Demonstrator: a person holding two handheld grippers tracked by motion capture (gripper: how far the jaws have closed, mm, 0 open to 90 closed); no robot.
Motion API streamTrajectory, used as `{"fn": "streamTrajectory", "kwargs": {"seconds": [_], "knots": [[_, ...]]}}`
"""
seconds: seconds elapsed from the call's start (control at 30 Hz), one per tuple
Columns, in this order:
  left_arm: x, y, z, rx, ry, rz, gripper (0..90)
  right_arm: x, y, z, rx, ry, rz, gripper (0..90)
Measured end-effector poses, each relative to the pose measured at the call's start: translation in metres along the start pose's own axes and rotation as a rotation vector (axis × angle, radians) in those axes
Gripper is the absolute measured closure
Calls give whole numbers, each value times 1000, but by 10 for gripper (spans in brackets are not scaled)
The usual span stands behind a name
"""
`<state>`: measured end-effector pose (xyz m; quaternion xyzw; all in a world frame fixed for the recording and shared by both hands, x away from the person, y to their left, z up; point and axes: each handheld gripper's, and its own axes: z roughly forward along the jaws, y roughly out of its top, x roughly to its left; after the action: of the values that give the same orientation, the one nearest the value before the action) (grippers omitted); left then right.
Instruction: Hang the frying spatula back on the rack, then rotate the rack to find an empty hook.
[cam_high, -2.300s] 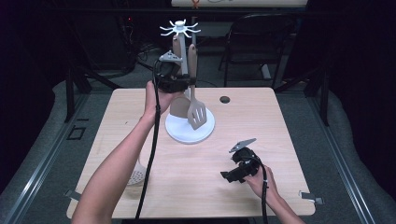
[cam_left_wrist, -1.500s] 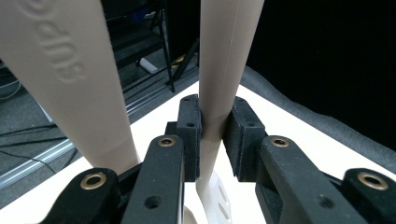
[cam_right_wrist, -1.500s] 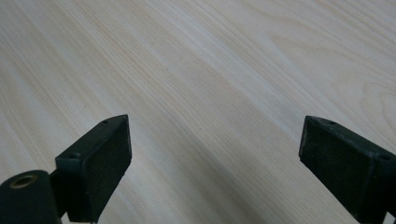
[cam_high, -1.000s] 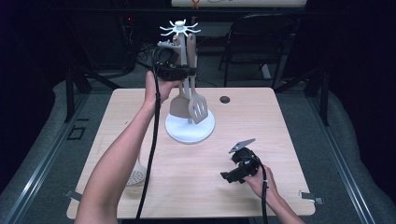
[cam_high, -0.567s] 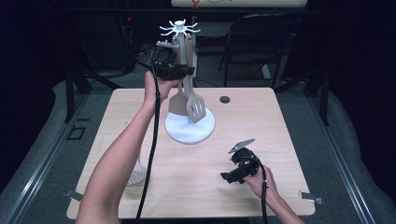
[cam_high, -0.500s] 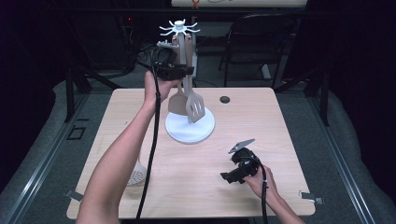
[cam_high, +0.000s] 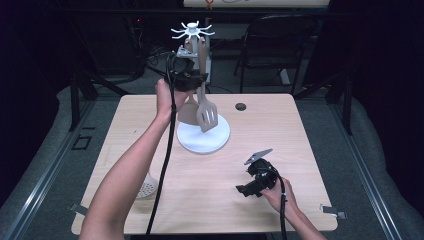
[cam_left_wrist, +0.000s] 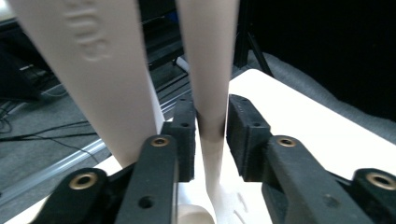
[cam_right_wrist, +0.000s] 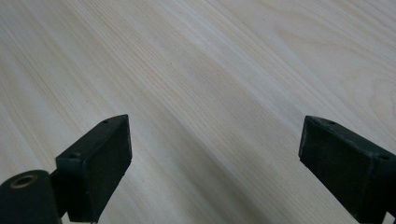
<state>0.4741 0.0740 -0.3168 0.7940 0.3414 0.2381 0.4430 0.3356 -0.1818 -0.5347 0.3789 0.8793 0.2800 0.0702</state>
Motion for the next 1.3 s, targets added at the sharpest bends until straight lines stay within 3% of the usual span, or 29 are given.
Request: {"fn": "streamTrajectory", "kwargs": {"seconds": [0.3,0.5,0.63,0.8,0.9,0.93,1.3], "knots": [[-8,-6,-10,8,7,32,611,0,1,-1,24,-5,-25,93],[-9,-11,-18,18,4,55,605,-1,1,0,21,-7,-26,93],[-9,-15,-32,13,-8,78,675,-1,2,1,25,9,-24,93],[-4,-15,-43,-1,-8,73,779,0,3,1,26,-4,-34,94],[4,-15,-52,-12,5,63,829,2,3,2,1,0,1,93],[7,-15,-54,-12,7,60,846,1,4,0,23,-3,-25,93],[32,-8,-69,-50,68,17,898,-1,3,2,32,-3,-23,93]]}}
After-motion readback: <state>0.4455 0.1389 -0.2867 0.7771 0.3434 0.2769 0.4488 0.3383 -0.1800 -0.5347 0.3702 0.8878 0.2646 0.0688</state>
